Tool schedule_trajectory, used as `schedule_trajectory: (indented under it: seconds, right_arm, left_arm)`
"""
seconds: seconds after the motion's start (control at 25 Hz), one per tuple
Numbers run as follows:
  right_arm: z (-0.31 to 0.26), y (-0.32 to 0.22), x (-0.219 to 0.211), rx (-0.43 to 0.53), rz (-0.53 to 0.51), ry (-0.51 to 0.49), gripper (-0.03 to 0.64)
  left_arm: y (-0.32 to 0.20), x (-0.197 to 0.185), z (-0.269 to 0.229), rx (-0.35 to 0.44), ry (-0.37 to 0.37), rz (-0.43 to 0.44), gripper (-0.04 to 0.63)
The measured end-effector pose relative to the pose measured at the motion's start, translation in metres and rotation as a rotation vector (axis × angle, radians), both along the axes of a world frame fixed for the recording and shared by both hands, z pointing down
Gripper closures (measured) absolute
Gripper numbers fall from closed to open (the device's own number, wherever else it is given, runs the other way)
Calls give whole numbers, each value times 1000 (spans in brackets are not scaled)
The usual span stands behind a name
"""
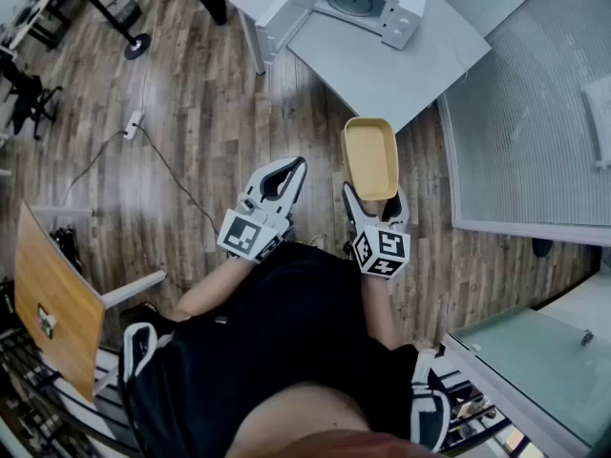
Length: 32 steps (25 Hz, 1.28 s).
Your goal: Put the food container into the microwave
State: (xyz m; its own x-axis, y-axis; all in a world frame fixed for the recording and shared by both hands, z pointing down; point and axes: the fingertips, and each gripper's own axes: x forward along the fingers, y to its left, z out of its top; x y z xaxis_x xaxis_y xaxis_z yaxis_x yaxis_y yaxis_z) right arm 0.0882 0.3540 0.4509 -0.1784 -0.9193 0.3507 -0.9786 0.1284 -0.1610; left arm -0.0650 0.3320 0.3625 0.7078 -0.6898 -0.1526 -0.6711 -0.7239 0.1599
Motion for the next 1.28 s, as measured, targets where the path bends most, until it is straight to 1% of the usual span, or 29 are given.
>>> schedule_trajectory:
  seconds: [0.24,0.4,0.6,0.88,1.0,1.28]
  right_arm:
    - [0,-4,-4,-2,4,-1,129]
    - [1,-5,-6,-2,9,-3,130]
    - [3,-11,-16,-12,14,-16,130]
    - [1,-26,-40,-5,31,-31,129]
    - [4,-35,-53,-8,44,-29,129]
    - [14,-70,-80,-14,78,-30,129]
  left_arm:
    - [-4,-3,0,6,1,10,572]
    - [-6,-5,3,-14,7,14,572]
    - [-13,-15,5,-17,10,20,572]
    - [-24,-41,2,-17,24,35,572]
    - [-32,-55,8,-12,9,57,572]
    - [-64,-78,15,-37,21,110,572]
